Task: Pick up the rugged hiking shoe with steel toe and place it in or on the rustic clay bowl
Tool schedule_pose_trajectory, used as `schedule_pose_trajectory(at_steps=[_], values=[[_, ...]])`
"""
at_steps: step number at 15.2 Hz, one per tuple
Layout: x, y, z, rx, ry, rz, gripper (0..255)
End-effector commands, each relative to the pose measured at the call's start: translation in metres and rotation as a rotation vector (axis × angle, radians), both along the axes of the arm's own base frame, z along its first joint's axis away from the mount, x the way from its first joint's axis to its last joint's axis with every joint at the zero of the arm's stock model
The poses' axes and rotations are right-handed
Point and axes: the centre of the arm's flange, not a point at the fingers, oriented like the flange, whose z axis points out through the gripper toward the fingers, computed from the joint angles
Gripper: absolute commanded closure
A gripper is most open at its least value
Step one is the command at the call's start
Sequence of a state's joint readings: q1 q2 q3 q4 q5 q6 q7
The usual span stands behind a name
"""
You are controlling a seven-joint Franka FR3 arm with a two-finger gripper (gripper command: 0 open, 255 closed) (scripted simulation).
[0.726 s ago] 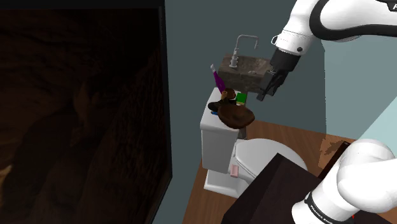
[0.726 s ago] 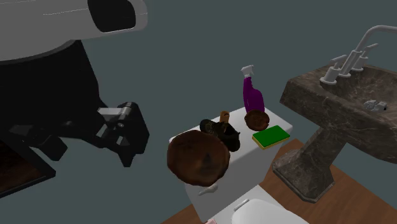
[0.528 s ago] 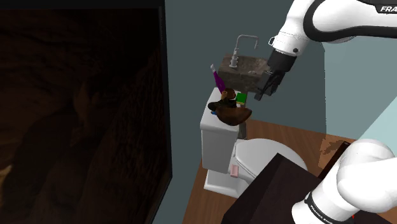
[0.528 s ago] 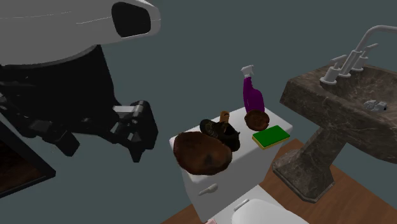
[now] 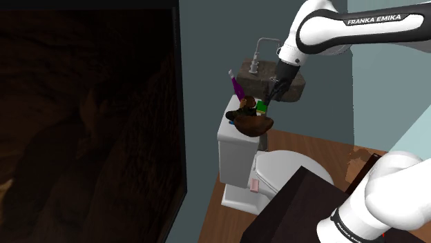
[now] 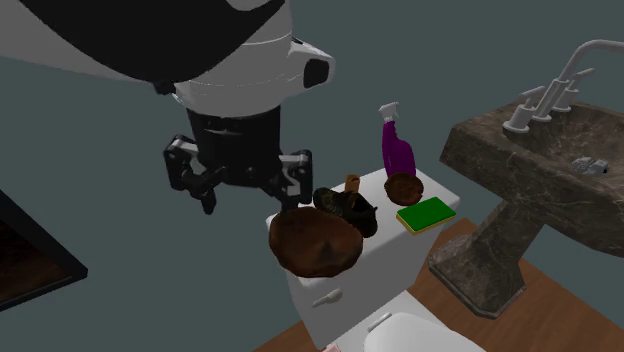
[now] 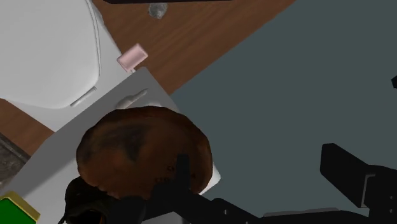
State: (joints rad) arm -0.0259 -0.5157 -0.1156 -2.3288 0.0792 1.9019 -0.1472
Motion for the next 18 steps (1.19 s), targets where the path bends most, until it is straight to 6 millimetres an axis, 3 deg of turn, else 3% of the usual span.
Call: schedule_pose_trajectory(at_steps=[1, 18], values=[[0.022, -0.017, -0.011, -0.003, -0.002, -0.002, 0], [0.186, -0.137, -0.097, -0.014, -0.014, -0.021, 0]])
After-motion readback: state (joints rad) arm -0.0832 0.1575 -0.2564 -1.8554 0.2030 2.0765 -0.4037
